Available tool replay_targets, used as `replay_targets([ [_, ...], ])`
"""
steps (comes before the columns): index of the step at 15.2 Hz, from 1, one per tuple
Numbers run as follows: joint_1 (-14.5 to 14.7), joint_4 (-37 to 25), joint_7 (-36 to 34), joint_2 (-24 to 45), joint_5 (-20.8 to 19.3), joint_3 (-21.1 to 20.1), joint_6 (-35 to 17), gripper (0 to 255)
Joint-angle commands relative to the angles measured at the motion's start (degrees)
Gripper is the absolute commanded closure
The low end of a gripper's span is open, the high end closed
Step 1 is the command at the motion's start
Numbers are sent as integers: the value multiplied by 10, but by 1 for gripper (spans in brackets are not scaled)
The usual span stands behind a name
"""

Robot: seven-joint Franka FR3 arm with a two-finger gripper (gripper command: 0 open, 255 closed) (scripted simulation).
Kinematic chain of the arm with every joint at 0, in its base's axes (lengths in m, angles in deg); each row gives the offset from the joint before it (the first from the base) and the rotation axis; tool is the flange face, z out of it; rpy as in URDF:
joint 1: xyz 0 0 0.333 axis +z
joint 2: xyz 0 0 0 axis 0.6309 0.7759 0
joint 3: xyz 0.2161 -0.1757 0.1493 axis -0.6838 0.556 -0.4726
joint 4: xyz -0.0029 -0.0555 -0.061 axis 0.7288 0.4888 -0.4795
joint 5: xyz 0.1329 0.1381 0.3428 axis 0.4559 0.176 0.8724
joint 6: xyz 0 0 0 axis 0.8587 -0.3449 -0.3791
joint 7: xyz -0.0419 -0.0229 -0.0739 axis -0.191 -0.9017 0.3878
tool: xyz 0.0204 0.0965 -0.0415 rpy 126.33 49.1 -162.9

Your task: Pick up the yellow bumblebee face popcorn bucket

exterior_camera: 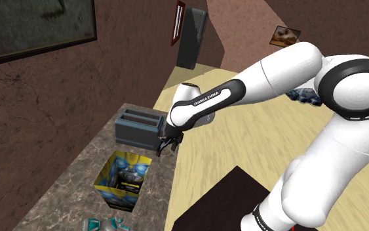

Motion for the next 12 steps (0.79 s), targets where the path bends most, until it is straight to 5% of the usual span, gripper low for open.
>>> replay_targets([
  [1,4,-19,13,37,15,-5,-26,0],
  [6,12,-87,38,140,44,-21,-79,0],
  [12,9,-89,55,181,55,-27,-118,0],
])
